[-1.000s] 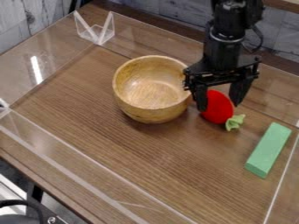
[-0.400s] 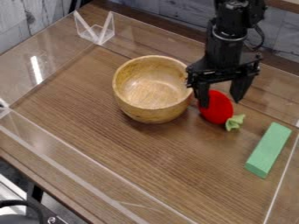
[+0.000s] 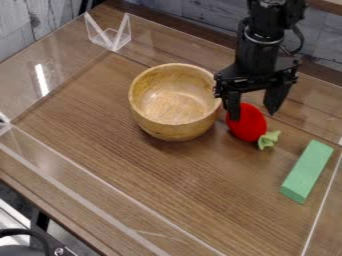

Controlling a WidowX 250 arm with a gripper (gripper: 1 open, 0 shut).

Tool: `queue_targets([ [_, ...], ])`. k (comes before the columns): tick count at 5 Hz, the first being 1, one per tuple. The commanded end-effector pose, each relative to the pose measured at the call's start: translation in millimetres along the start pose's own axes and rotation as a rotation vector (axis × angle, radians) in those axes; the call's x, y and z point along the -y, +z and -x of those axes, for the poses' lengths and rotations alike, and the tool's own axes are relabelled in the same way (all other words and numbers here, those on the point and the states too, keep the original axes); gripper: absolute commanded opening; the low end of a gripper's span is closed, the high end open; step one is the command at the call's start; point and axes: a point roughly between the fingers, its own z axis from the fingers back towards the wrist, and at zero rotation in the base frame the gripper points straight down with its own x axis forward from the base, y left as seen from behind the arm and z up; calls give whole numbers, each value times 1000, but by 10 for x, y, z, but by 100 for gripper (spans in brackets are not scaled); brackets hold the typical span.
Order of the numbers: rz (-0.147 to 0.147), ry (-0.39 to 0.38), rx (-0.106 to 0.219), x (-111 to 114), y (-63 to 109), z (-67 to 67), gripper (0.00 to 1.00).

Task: Move the red fruit to the left side of the table

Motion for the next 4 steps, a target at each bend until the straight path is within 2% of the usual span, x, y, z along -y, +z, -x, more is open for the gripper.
queue_targets([
  [1, 46, -10, 31, 86, 173, -21, 100],
  [4, 52, -1, 28, 88, 225, -10, 100],
])
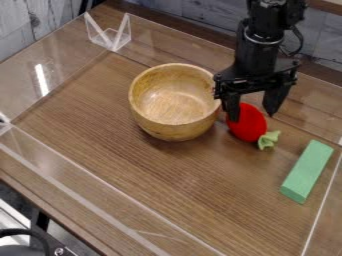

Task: Move the red fruit to the left side of the table

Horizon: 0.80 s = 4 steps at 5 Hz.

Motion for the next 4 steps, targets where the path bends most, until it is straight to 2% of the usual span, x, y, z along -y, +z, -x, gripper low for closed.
queue_targets([
  [1, 49, -1, 42, 94, 106, -19, 100],
  [2, 32, 8, 43, 78, -16, -7, 100],
  [3, 24, 13, 42, 75, -81, -5, 0],
  [4, 65, 14, 33, 82, 136, -35, 0],
])
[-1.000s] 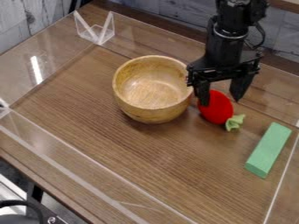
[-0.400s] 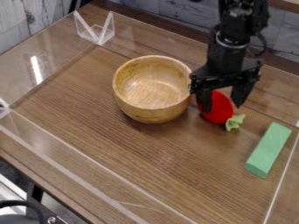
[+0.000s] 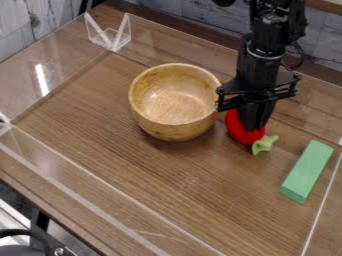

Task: Move the red fruit to the left side of the table

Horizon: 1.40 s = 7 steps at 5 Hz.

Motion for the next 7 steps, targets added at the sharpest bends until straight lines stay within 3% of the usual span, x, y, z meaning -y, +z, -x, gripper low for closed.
queue_targets([
  [1, 121, 20, 42, 64, 508, -114, 0],
  [3, 201, 103, 49, -198, 1060, -439, 0],
  [4, 212, 177, 57, -414, 1149, -562, 0],
  [6, 204, 284, 78, -836, 1171, -734, 0],
  [7, 192, 372, 96, -1088, 1129, -900, 0],
])
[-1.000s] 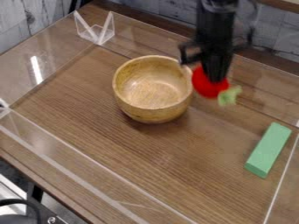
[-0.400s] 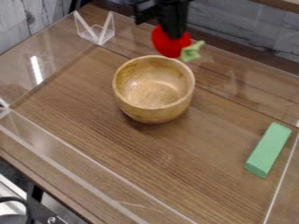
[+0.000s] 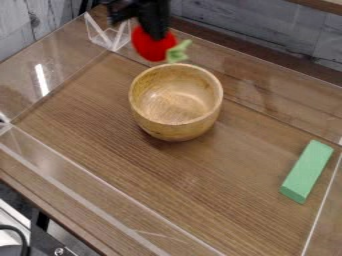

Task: Move the red fruit to the left side of the table

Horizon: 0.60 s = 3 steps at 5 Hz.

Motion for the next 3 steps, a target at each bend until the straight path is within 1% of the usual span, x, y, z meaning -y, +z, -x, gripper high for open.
queue_targets([
  [1, 41, 55, 64, -97, 140, -255, 0],
  [2, 29, 108, 89, -215, 67, -495, 0],
  [3, 17, 152, 104, -307, -3, -647, 0],
])
